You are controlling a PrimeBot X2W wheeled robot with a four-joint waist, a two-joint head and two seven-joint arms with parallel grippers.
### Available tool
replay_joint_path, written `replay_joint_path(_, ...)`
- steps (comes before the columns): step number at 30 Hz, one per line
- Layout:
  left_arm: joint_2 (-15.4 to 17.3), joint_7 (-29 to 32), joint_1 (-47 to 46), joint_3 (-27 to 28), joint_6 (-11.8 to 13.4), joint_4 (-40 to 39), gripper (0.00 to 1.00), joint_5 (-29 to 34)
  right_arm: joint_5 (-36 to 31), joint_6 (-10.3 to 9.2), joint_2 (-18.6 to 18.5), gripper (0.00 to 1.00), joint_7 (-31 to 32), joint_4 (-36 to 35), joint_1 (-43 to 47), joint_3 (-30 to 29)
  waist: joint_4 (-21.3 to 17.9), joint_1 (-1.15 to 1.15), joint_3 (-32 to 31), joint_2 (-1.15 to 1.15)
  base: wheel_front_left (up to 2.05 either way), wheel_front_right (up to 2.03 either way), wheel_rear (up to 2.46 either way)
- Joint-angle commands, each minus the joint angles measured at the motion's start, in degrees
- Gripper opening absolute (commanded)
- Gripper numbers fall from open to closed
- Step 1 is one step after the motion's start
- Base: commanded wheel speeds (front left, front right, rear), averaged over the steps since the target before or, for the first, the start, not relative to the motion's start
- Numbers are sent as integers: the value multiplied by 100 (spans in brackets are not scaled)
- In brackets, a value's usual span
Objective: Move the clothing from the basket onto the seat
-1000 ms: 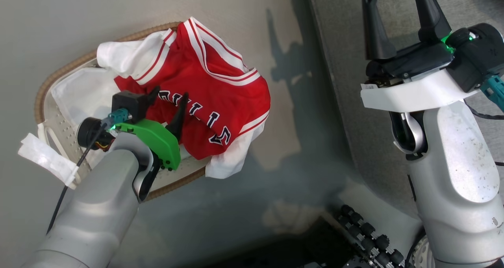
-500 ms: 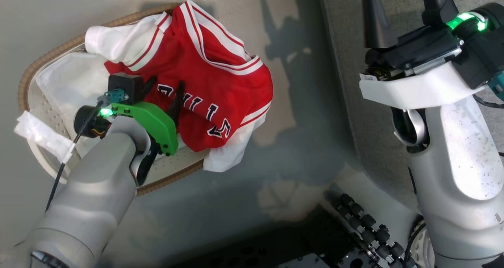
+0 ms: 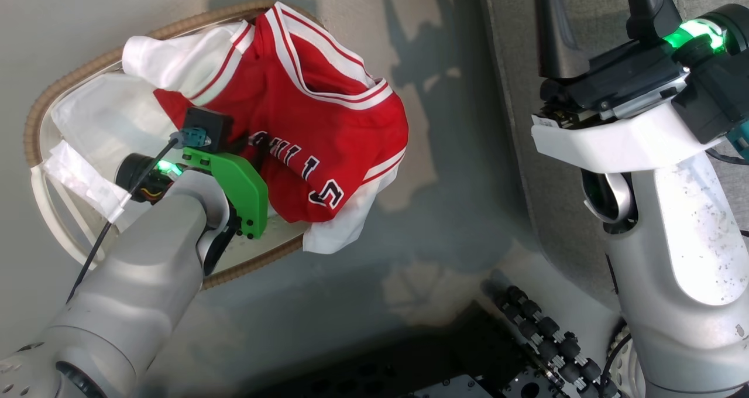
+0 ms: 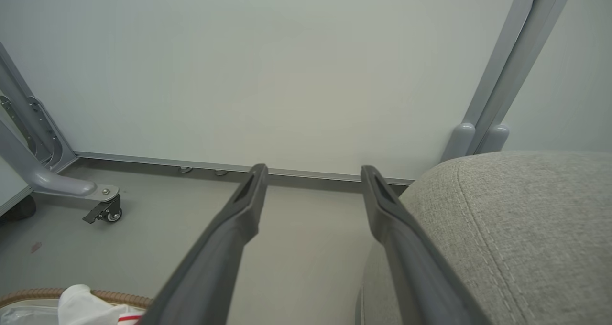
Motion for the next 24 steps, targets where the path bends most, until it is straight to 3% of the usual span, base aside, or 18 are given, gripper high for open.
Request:
replay_joint_path(1, 62, -39, -97, -60, -12, -34, 0, -109, -3, -8, -14, 100, -11, -22, 54, -10, -11, -1, -28, 0, 0, 0, 0)
replay_joint_path(12, 189, -434, -44, -369, -12, -148, 0, -457, 38, -8, -14, 100, -11, 140, -45, 6, -88, -1, -332, 0, 0, 0, 0)
replay_joint_path(24, 47, -645, 750, -205, -12, -255, 0, -668, -51, -8, -17, 100, -12, 726, 334, 104, 182, -1, -1601, 0, 0, 0, 0)
